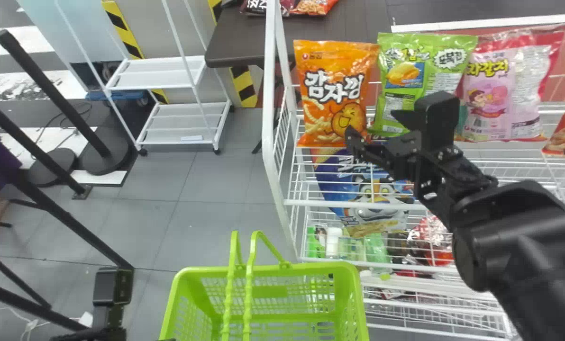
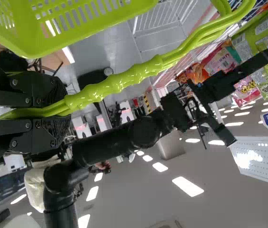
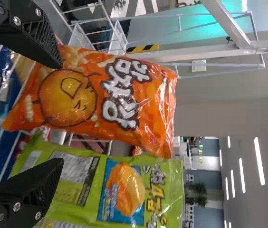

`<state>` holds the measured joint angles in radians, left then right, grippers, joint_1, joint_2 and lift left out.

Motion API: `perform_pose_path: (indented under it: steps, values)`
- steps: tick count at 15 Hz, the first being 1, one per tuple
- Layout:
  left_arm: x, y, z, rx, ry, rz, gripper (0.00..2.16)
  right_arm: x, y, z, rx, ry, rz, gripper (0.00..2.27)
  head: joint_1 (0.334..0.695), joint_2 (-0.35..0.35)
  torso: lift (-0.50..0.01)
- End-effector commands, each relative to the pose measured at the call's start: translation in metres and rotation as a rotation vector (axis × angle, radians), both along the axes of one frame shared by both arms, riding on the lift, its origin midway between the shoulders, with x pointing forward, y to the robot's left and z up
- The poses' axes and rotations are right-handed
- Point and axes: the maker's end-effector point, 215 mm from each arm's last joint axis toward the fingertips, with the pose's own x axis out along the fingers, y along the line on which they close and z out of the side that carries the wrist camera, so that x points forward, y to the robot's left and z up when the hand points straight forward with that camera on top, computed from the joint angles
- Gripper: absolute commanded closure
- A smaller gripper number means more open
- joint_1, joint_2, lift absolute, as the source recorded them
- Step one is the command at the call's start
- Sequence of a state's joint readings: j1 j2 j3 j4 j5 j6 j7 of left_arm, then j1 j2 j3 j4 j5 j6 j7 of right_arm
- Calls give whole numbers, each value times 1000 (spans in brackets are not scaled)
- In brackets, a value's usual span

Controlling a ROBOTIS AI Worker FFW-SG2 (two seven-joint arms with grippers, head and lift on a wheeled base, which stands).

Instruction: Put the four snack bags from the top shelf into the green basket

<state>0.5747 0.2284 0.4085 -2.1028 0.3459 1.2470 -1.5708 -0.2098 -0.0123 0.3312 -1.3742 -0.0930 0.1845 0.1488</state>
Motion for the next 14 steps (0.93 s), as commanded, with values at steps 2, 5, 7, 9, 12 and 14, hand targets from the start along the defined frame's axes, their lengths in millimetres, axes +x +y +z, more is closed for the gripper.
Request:
perform_pose_path:
  steps: [2,5,7,9,12,14]
  values:
    - [-2,1,1,-7,-7,-1,2148,31,26,14,71,-17,35,130,695,236,0]
    - [-2,1,1,-5,-16,-2,2148,39,41,7,66,-18,80,130,695,249,0]
    - [-2,2,2,-4,-17,0,2148,44,39,-2,37,-12,84,147,695,263,0]
    - [-2,4,1,2,-20,4,2148,50,38,-9,4,3,90,286,695,262,0]
    - [-2,6,1,5,-24,4,2148,49,43,-12,-1,14,106,974,695,261,0]
    - [-3,6,1,5,-25,2,2148,49,43,-13,7,24,107,1858,695,267,0]
